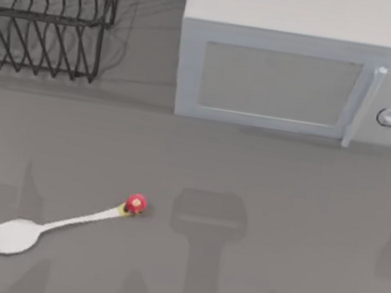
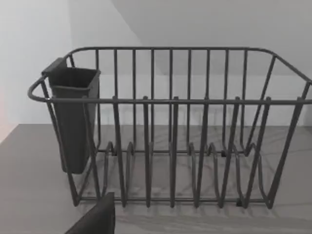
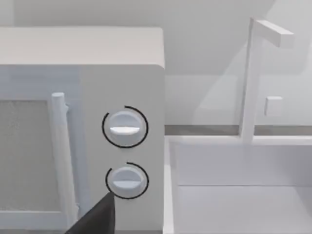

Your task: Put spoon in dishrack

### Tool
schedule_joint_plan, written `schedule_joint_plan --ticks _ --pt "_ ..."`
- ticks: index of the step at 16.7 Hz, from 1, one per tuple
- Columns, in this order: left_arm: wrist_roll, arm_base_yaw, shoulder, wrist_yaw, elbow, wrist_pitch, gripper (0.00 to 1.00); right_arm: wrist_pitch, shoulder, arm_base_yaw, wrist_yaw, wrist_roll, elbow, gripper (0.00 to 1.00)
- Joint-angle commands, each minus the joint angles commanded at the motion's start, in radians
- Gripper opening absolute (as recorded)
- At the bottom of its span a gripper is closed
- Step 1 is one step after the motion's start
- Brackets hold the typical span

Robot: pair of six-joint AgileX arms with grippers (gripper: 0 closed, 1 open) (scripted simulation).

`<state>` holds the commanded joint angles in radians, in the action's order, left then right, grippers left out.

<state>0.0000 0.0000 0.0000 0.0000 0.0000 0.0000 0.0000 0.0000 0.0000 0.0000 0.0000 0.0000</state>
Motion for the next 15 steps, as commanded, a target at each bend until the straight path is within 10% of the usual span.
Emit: schedule_joint_plan --ticks 7,15 --pt "0.071 -0.056 0.158 0.003 0.142 -0.112 1.0 0.0 0.0 0.0 0.0 0.0 0.0 1.0" --pt "0.328 -0.244 0.881 0.0 0.621 -0.532 1.0 0.0 0.0 0.0 0.0 0.0 0.0 1.0"
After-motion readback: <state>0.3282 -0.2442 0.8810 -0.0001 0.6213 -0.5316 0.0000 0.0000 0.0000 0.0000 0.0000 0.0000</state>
